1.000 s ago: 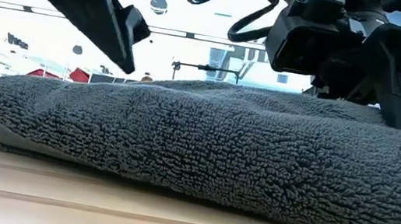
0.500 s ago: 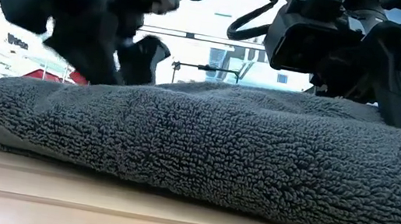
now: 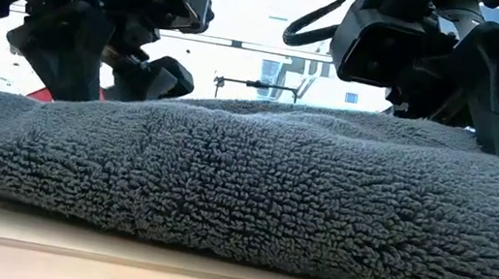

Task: Roll towel
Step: Roll the gray towel

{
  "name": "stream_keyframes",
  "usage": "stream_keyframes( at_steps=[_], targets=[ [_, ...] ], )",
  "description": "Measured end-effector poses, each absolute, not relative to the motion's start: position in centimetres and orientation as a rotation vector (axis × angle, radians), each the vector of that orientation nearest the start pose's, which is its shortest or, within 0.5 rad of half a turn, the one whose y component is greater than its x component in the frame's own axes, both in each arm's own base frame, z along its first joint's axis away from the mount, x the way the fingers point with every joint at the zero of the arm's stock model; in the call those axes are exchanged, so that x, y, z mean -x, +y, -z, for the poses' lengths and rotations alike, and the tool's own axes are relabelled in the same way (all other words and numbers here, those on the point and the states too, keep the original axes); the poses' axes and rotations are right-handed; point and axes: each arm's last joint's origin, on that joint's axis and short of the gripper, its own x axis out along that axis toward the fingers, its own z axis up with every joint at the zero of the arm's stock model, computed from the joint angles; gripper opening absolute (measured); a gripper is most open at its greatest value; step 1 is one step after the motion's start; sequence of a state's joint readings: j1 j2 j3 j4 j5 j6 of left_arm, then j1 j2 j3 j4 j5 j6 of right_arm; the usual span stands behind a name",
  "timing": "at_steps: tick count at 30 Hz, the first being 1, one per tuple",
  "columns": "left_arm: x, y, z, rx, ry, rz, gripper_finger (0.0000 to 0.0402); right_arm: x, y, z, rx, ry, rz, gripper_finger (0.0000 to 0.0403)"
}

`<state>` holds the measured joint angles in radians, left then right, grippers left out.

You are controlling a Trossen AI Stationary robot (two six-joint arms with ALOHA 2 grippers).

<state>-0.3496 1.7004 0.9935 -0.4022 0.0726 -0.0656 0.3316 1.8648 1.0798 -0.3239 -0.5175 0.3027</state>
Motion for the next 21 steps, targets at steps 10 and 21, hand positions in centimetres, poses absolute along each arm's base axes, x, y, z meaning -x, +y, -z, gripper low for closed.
stream_keyframes(
  at_steps=[10, 21],
  targets=[
    [-29.9, -11.2, -16.5, -0.07, 1.17, 0.326, 0.0021, -32.2, 12.2, -15.9, -0.309, 1.243, -0.597, 0.0162],
    [-29.1, -11.0, -16.3, -0.002, 1.272, 0.203, 0.0021, -29.1, 14.3, -16.1, -0.309, 1.423, -0.509, 0.0171]
  ],
)
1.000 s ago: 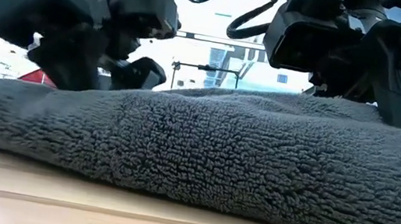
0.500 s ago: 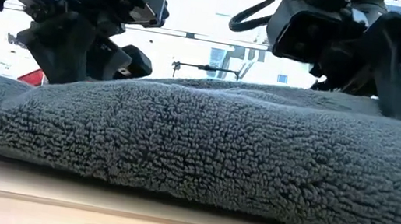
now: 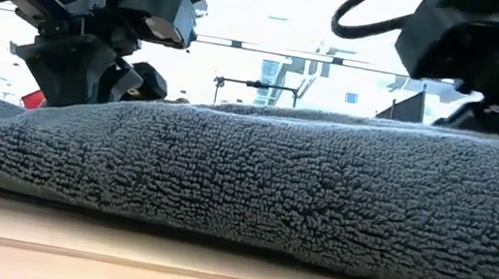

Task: Roll towel
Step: Roll the gray towel

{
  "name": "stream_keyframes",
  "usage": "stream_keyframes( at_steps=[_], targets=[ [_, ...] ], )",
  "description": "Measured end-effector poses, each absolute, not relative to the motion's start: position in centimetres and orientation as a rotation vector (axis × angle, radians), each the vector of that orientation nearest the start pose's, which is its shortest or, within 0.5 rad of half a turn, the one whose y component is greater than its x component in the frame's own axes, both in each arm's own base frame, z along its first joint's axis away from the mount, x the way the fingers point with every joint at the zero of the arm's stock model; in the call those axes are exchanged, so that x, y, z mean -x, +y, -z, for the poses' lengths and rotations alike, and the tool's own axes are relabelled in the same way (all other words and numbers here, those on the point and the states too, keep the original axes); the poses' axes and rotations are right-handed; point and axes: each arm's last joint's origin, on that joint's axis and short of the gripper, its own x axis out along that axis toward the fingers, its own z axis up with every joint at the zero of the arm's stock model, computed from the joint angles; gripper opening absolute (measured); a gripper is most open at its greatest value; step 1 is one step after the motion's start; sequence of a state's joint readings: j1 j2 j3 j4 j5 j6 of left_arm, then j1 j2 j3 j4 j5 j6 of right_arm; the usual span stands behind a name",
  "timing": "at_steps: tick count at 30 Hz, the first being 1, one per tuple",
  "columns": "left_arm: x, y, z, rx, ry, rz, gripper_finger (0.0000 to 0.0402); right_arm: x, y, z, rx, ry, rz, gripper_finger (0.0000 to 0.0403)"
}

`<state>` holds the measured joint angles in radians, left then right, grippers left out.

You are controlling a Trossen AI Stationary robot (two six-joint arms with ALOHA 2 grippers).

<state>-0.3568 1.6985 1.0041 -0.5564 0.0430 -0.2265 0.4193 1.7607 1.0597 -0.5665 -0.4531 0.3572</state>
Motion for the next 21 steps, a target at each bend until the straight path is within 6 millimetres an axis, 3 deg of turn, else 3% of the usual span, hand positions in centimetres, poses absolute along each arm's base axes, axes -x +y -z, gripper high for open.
stream_keyframes(
  at_steps=[7, 10, 12, 16, 21],
  targets=[
    [-28.9, -11.4, -16.3, 0.006, 1.269, 0.161, 0.0021, -27.5, 16.9, -15.9, -0.316, 1.476, -0.431, 0.0149],
    [-28.9, -11.4, -16.3, 0.016, 1.269, 0.145, 0.0021, -26.9, 18.0, -15.7, -0.317, 1.495, -0.414, 0.0094],
    [-28.9, -11.3, -16.2, 0.028, 1.268, 0.123, 0.0021, -26.7, 18.4, -15.6, -0.322, 1.498, -0.394, 0.0037],
    [-28.8, -11.3, -16.6, 0.047, 1.252, 0.07, 0.0021, -26.3, 18.4, -15.8, -0.316, 1.491, -0.282, 0.0015],
    [-27.7, -10.7, -18.8, -0.015, 1.172, -0.048, 0.0021, -25.0, 16.4, -18.1, -0.185, 1.447, -0.04, 0.0015]
  ],
)
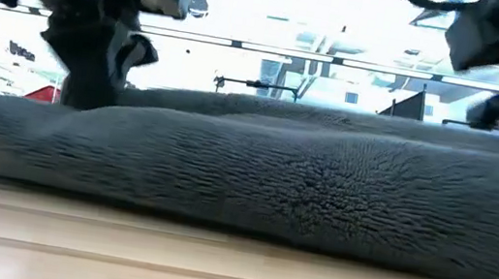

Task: Roll towel
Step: Roll the gray towel

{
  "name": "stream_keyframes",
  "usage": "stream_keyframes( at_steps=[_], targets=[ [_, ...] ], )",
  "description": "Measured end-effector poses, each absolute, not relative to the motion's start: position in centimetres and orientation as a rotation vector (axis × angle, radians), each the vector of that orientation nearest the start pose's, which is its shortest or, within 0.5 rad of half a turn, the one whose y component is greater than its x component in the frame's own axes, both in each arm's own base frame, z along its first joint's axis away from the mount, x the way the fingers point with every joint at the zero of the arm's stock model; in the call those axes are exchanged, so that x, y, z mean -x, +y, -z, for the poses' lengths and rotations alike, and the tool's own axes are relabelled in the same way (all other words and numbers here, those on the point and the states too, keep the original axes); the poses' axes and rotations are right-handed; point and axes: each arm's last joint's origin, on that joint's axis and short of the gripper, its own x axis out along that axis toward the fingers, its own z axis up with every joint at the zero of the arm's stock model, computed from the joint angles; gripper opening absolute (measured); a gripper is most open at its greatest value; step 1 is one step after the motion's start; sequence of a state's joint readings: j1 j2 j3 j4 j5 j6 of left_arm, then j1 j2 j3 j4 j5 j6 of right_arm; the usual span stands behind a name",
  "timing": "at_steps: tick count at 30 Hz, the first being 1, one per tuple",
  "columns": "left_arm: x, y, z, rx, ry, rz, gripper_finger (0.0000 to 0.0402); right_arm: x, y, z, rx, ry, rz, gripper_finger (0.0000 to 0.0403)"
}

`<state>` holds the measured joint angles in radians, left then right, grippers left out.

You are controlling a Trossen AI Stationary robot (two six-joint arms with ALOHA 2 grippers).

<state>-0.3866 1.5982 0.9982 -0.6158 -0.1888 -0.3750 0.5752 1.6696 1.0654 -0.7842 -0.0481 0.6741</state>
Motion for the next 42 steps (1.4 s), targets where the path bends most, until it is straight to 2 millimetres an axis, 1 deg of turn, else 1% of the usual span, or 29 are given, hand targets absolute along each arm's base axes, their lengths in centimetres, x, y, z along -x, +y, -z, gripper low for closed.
stream_keyframes(
  at_steps=[6, 9, 11, 13, 16, 19, 22, 25, 28, 31, 33, 37, 39, 42],
  targets=[
    [-26.1, -8.9, -23.5, -0.139, 0.999, -0.251, 0.0021, -22.8, 12.8, -23.7, 0.059, 1.344, 0.266, 0.0015],
    [-25.4, -8.1, -25.7, -0.183, 0.922, -0.299, 0.0021, -22.0, 11.6, -26.3, 0.148, 1.276, 0.369, 0.0015],
    [-25.1, -7.8, -26.7, -0.206, 0.895, -0.289, 0.0021, -21.7, 11.1, -27.5, 0.185, 1.238, 0.407, 0.0015],
    [-24.7, -7.8, -27.1, -0.227, 0.888, -0.273, 0.0021, -21.8, 11.0, -28.0, 0.203, 1.211, 0.406, 0.0015],
    [-24.1, -8.4, -26.9, -0.239, 0.919, -0.261, 0.0021, -22.1, 11.8, -27.6, 0.195, 1.181, 0.378, 0.0015],
    [-23.8, -9.7, -25.8, -0.228, 0.964, -0.244, 0.0021, -22.5, 13.6, -25.8, 0.211, 1.166, 0.325, 0.0015],
    [-23.8, -11.5, -23.8, -0.199, 1.03, -0.192, 0.0021, -23.1, 15.8, -23.8, 0.199, 1.161, 0.247, 0.0015],
    [-23.8, -13.6, -22.0, -0.163, 1.092, -0.125, 0.0021, -23.5, 18.1, -21.6, 0.165, 1.192, 0.149, 0.0015],
    [-23.8, -15.8, -20.6, -0.114, 1.129, -0.042, 0.0021, -23.5, 20.2, -20.4, 0.098, 1.192, 0.06, 0.0015],
    [-23.5, -17.9, -19.7, -0.021, 1.166, 0.054, 0.0021, -23.4, 22.2, -20.1, 0.008, 1.168, -0.038, 0.0015],
    [-23.3, -19.1, -19.4, 0.043, 1.165, 0.091, 0.0021, -23.2, 23.0, -20.1, -0.05, 1.145, -0.082, 0.0015],
    [-23.0, -20.8, -19.9, 0.159, 1.128, 0.204, 0.0021, -22.9, 24.2, -20.7, -0.177, 1.141, -0.223, 0.0015],
    [-23.1, -21.1, -20.2, 0.175, 1.116, 0.246, 0.0021, -22.9, 24.2, -20.8, -0.2, 1.165, -0.264, 0.0015],
    [-23.3, -20.6, -20.3, 0.167, 1.119, 0.25, 0.0021, -23.2, 23.6, -20.7, -0.189, 1.195, -0.278, 0.0015]
  ],
)
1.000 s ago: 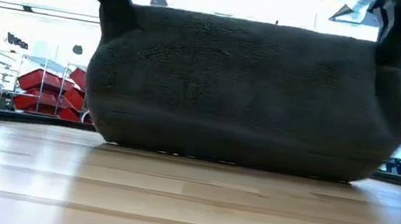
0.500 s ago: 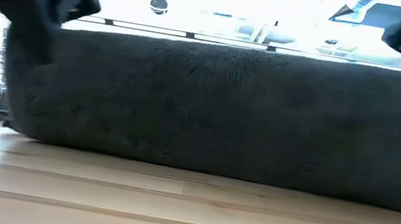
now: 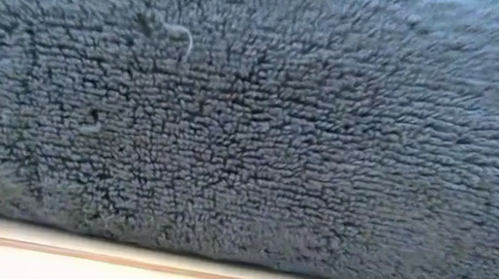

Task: Roll towel
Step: Roll the gray towel

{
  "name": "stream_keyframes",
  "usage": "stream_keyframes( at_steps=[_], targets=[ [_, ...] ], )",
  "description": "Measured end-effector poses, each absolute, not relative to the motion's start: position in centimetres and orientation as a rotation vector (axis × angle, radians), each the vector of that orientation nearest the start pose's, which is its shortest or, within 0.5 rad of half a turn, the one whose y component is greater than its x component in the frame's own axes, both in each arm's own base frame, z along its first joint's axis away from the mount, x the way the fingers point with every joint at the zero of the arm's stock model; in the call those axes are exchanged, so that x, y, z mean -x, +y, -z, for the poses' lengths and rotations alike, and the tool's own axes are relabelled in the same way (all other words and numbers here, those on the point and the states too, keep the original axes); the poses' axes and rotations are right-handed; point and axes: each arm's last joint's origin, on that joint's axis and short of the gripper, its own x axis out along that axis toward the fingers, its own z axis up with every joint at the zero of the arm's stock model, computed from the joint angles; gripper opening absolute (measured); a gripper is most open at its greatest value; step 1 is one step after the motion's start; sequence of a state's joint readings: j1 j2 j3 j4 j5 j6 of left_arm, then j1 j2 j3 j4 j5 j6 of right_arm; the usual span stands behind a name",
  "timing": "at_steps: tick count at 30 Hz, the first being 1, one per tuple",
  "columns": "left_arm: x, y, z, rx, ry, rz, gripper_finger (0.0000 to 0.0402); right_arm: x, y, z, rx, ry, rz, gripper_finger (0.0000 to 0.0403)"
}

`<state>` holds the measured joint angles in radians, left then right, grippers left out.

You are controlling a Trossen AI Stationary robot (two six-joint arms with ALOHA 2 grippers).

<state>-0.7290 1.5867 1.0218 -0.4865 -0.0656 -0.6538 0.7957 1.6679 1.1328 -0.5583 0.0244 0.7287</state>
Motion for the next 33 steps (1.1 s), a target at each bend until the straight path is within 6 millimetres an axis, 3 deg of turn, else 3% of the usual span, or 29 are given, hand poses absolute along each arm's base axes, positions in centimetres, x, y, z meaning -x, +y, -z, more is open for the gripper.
stream_keyframes(
  at_steps=[10, 18, 23, 33],
  targets=[
    [-24.5, -18.2, -20.5, 0.214, 1.18, 0.257, 0.0021, -23.8, 20.2, -22.2, -0.183, 1.262, -0.282, 0.0015],
    [-23.0, -21.6, -21.6, 0.382, 1.183, 0.44, 0.0021, -23.1, 23.8, -23.5, -0.346, 1.132, -0.433, 0.0015],
    [-22.5, -21.8, -22.3, 0.39, 1.147, 0.432, 0.0021, -22.6, 23.7, -24.1, -0.365, 1.132, -0.443, 0.0014],
    [-23.9, -17.5, -20.4, 0.269, 1.21, 0.328, 0.0021, -23.7, 19.5, -20.4, -0.312, 1.237, -0.411, 0.0014]
  ],
)
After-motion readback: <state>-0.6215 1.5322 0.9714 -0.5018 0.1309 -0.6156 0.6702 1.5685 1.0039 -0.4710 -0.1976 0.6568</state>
